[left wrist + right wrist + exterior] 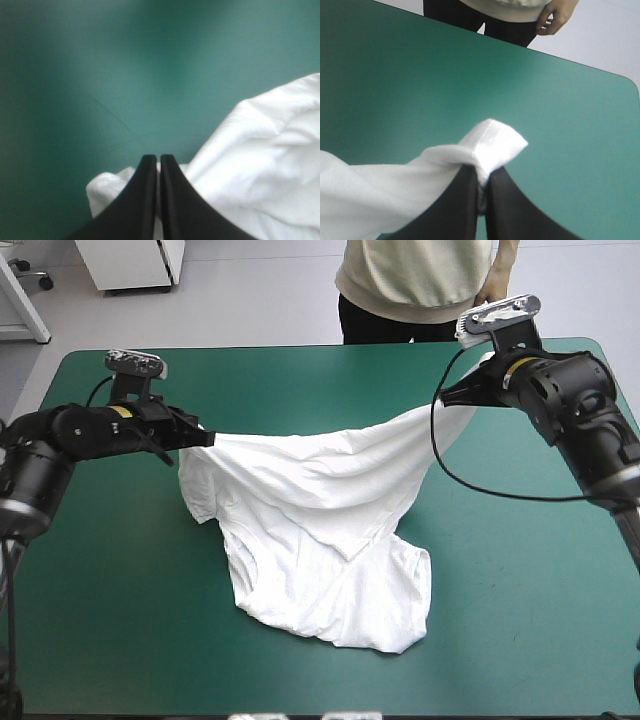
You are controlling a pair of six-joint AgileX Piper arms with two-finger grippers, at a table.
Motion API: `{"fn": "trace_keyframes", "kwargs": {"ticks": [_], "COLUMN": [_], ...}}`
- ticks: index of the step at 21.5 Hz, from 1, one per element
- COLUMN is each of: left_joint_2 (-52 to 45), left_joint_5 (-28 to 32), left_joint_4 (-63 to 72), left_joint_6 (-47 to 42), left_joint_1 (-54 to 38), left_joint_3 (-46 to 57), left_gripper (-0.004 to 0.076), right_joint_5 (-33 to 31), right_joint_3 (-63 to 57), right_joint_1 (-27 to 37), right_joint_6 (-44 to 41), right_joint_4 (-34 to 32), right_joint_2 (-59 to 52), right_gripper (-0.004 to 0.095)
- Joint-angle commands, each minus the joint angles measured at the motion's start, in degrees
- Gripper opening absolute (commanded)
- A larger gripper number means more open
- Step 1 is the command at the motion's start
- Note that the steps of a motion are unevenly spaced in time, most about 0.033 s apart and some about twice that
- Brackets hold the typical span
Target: Fold the cloth
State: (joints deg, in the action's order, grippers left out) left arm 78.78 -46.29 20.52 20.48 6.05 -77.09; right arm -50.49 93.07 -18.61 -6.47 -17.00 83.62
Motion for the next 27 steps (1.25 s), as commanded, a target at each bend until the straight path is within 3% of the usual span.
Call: {"fn": "trace_keyframes", "kwargs": {"ticks": [1,7,10,11,12,13,14,15,16,22,25,27], "left_joint_2": [4.97,14.97,18.69,20.98,22.52,23.06,23.49,23.49,23.17,16.21,12.67,10.61], "left_joint_5": [12.90,23.11,25.20,25.03,24.64,24.42,23.93,23.68,21.55,5.80,-6.94,-11.20], "left_joint_4": [3.80,3.93,3.72,4.23,5.47,6.34,6.85,6.93,6.93,2.89,-2.04,-5.10], "left_joint_6": [0.92,2.20,3.08,3.59,3.85,4.29,4.46,4.46,4.46,4.46,1.71,-2.41], "left_joint_1": [0.15,0.15,0.15,0.15,0.15,0.15,0.15,0.15,0.15,0.15,0.15,0.15], "left_joint_3": [-1.40,-1.61,-2.67,-4.00,-5.40,-6.06,-7.30,-7.81,-9.58,-15.25,-15.12,-12.74], "left_gripper": [-0.0009,-0.0009,0.0020,0.0107,0.0244,0.0326,0.0459,0.0490,0.0489,0.0435,0.0419,0.0419], "right_joint_5": [11.05,14.88,15.63,15.87,16.00,16.04,16.26,16.12,14.35,0.44,-7.53,-11.38], "right_joint_3": [1.57,1.57,1.57,1.57,1.66,1.66,1.66,1.80,3.03,11.40,11.40,10.73], "right_joint_1": [5.83,9.38,10.07,10.73,11.43,11.76,12.41,12.86,13.61,15.03,15.02,15.02], "right_joint_6": [2.03,2.03,2.24,3.39,4.73,4.72,4.81,4.81,4.81,8.18,13.61,17.10], "right_joint_4": [4.16,4.64,5.56,7.60,10.03,10.67,10.93,10.93,10.93,10.69,20.06,27.97], "right_joint_2": [4.47,11.50,13.96,14.85,15.38,15.69,15.79,15.79,15.58,8.66,0.71,-4.20], "right_gripper": [-0.0017,-0.0015,0.0029,0.0104,0.0218,0.0263,0.0385,0.0419,0.0518,0.0540,0.0540,0.0540]}}
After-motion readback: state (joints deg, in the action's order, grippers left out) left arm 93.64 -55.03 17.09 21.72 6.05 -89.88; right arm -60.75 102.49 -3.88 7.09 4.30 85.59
